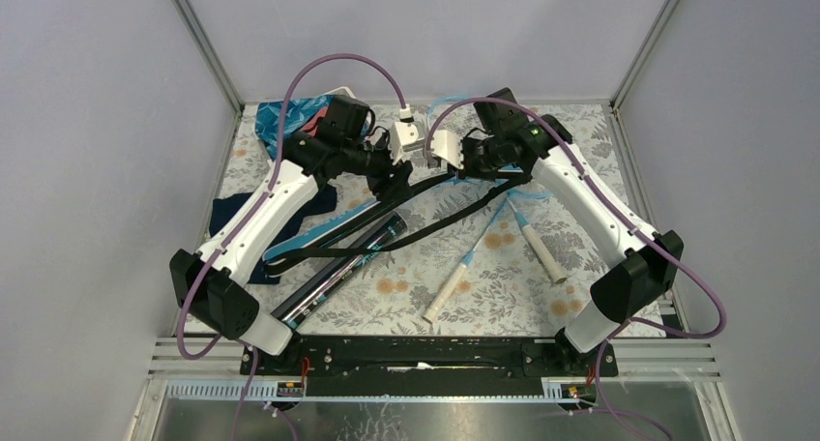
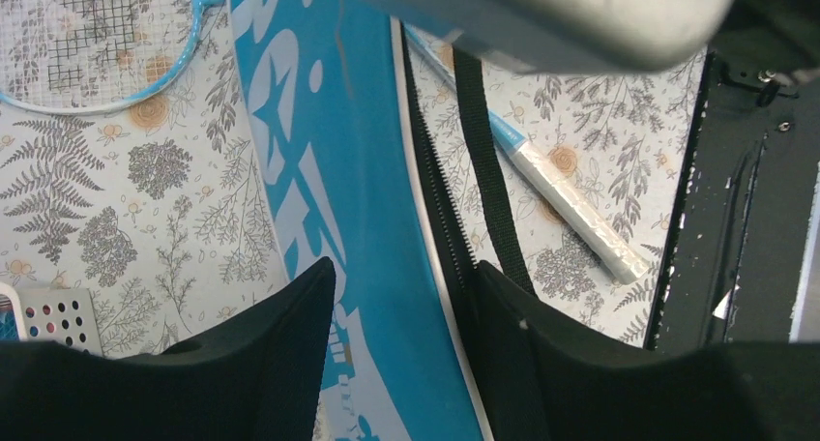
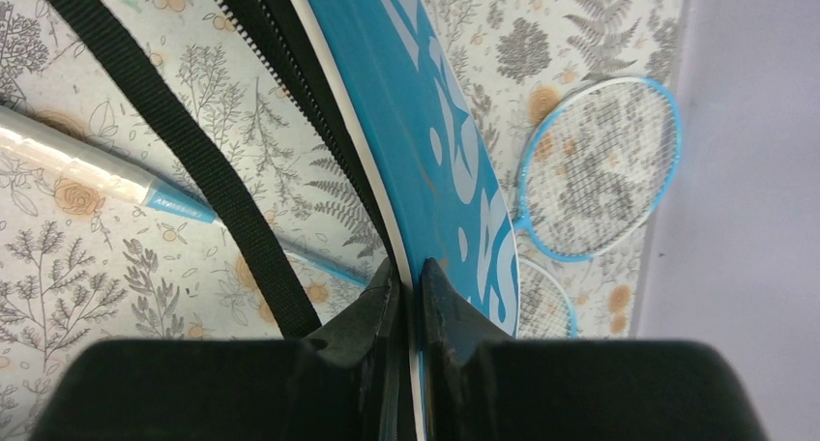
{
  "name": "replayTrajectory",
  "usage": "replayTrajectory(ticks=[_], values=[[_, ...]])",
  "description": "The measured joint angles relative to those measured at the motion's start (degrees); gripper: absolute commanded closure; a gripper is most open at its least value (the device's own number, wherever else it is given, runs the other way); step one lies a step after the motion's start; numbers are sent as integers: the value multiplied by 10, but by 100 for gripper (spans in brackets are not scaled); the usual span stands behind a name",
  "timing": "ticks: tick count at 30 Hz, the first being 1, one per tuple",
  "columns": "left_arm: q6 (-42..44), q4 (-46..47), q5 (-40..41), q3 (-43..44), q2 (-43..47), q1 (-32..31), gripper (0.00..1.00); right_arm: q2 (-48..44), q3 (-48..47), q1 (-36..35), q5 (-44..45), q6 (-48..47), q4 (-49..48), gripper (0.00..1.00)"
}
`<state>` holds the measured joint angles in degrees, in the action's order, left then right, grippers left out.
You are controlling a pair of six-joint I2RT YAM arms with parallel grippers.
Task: Pack up the badminton gear
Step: Pick up the racket bag from the center of the board.
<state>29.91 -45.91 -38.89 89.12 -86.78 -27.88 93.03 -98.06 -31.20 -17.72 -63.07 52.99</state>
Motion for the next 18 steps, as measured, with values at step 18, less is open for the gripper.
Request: replayTrajectory(ticks=[18], values=[[-2,9,6,-33,-3,0,36,-30,61,0,0,5,-17,100]])
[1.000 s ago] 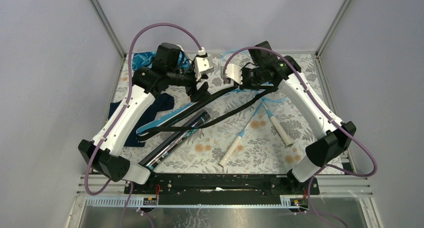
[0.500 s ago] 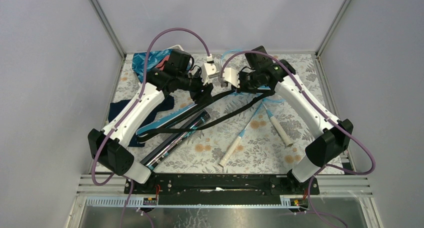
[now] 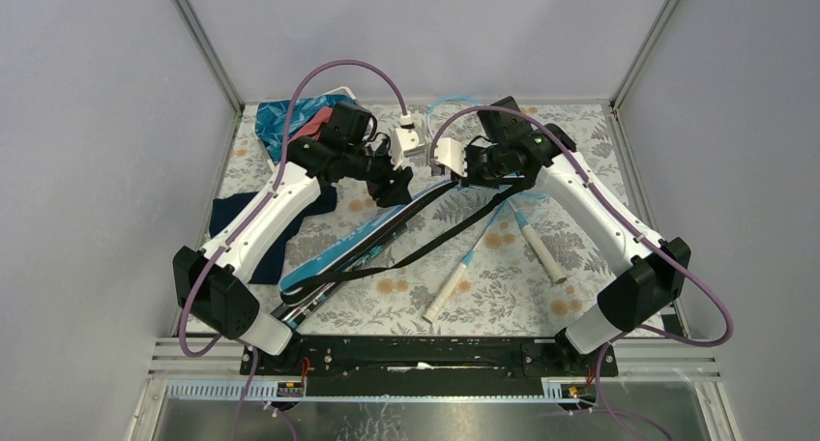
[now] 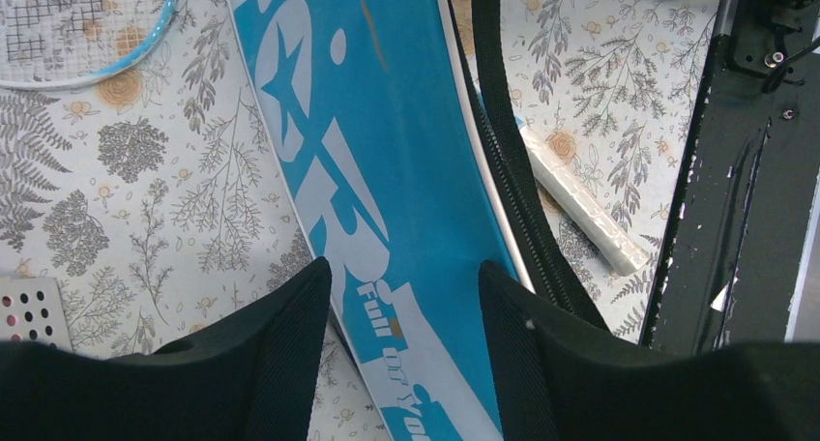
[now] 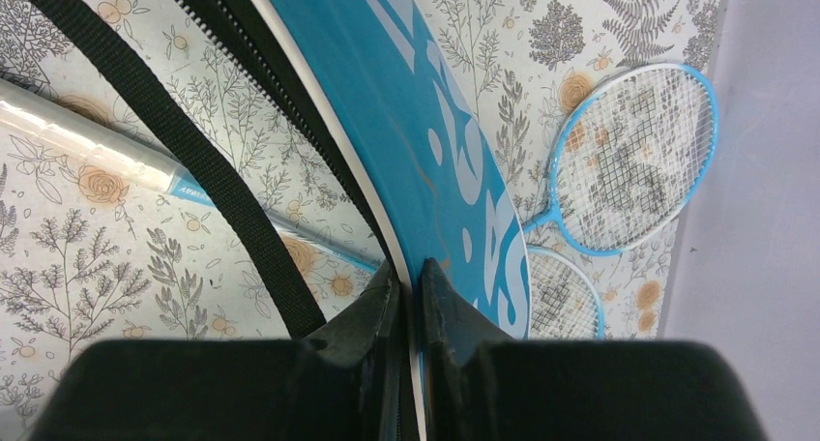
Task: Pack up the badminton gear
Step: Pick up the racket bag from the center of the board.
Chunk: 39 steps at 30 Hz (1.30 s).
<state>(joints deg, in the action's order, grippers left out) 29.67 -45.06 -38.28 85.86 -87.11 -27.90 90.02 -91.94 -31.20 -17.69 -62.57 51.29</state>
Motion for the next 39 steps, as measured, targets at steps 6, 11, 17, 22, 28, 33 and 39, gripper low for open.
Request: replayTrajectory(ticks=[6,11,17,22,28,33,39], values=[[-3,4,3,-9,0,0,24,-3,4,0,0,1,-7,100],[-23,28,27,-16,9,-1,20,-3,22,0,2,3,-13,100],[-32,47,29,-19,49,-1,18,-3,37,0,3,9,-15,100],[-32,59,17,-29,57,-3,19,-5,37,0,2,12,-23,100],[-32,60,15,-63,45,-4,22,-10,37,0,2,15,-23,100],[-32,66,20,-70,38,-9,29,-10,37,0,2,16,-23,100],[-30,77,47,-80,38,-17,37,-10,37,0,2,18,-23,100]])
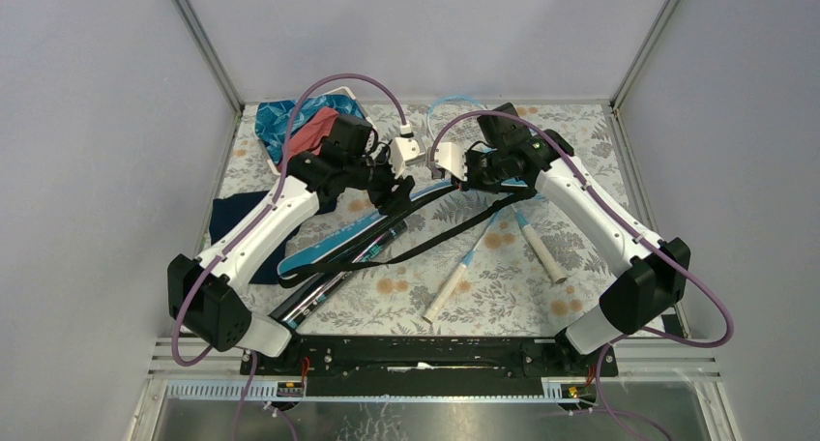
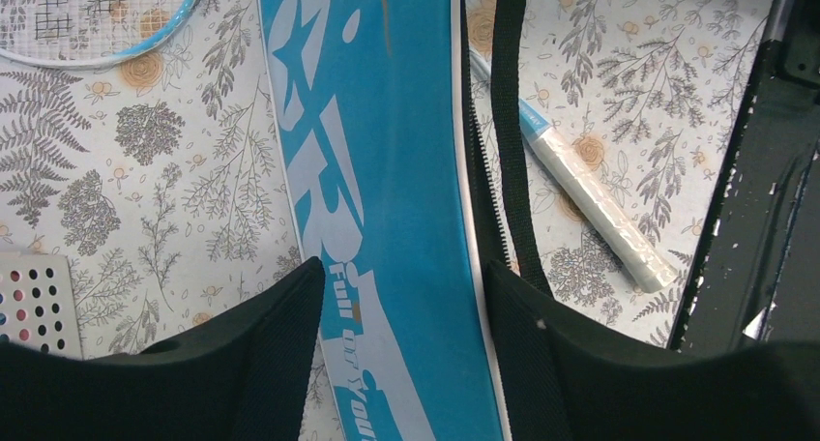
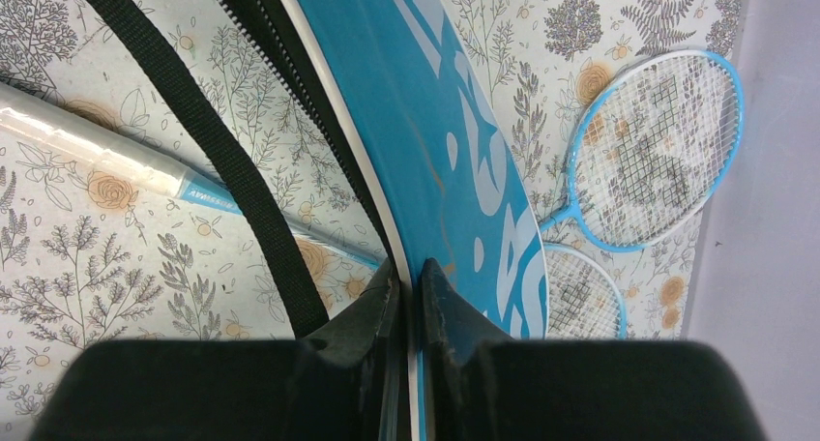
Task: Pack up the badminton gear
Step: Pick up the racket bag from the center of the board.
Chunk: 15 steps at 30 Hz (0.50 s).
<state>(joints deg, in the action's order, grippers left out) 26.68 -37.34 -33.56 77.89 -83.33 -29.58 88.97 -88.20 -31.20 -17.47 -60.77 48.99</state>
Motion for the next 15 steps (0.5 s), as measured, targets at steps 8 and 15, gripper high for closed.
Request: replayTrajectory(ticks=[8,15], values=[[17,21,26,-22,0,-11,41,0,0,0,-3,0,1,100],[53,30,32,-29,0,-13,35,0,1,0,-2,-1,16,100]])
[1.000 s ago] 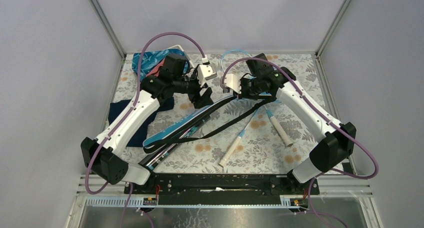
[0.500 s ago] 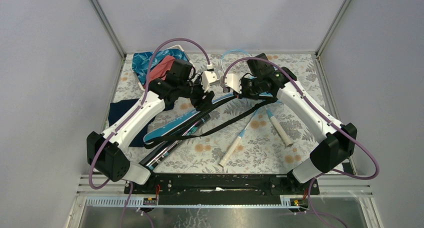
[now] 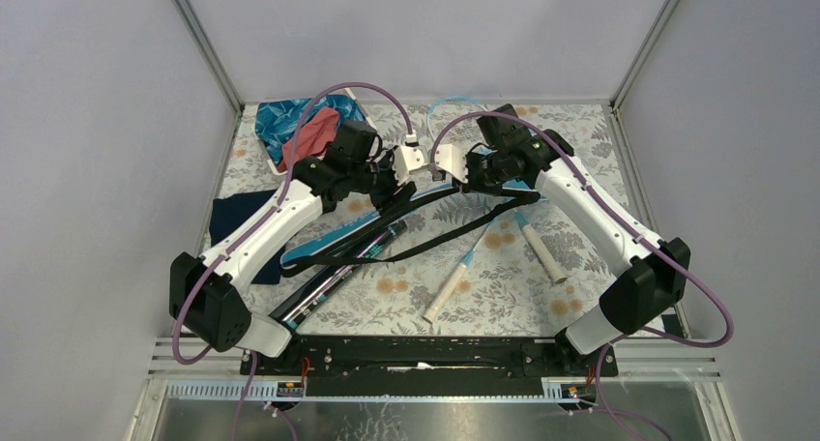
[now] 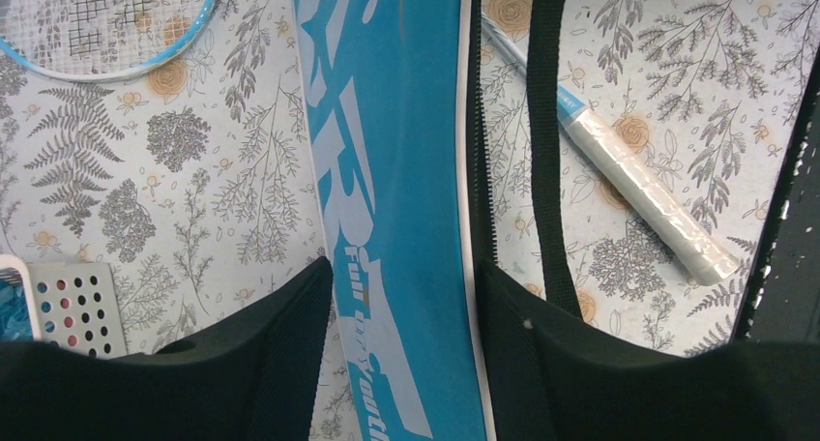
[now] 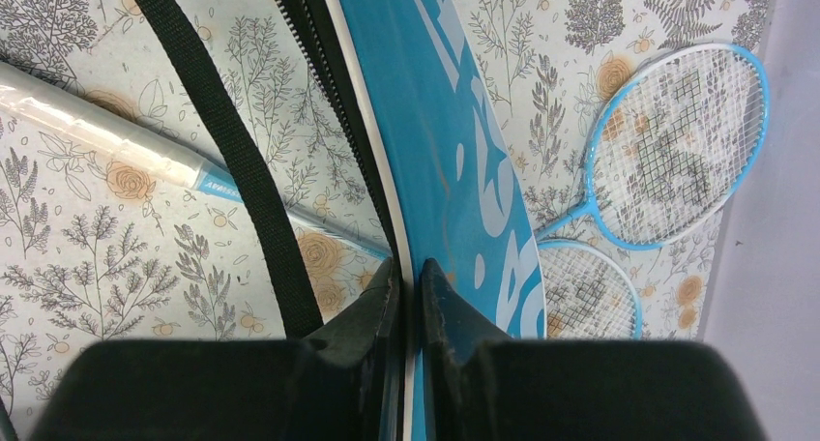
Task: Pack up the badminton gear
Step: Pick up the racket bag from the center of the board.
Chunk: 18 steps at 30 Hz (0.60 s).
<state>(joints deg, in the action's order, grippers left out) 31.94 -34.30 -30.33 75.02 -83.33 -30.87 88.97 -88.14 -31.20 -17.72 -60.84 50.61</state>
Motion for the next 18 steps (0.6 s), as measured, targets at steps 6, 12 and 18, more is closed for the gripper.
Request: replayTrajectory(ticks=[6,12,18], values=[[8,-1,-1,2,0,-1,24,0,14,0,0,0,-1,100],[7,-1,-3,11,-3,-2,24,0,24,0,-3,0,-1,100],[12,-1,2,11,-7,-2,27,-3,26,0,-5,0,-1,100]])
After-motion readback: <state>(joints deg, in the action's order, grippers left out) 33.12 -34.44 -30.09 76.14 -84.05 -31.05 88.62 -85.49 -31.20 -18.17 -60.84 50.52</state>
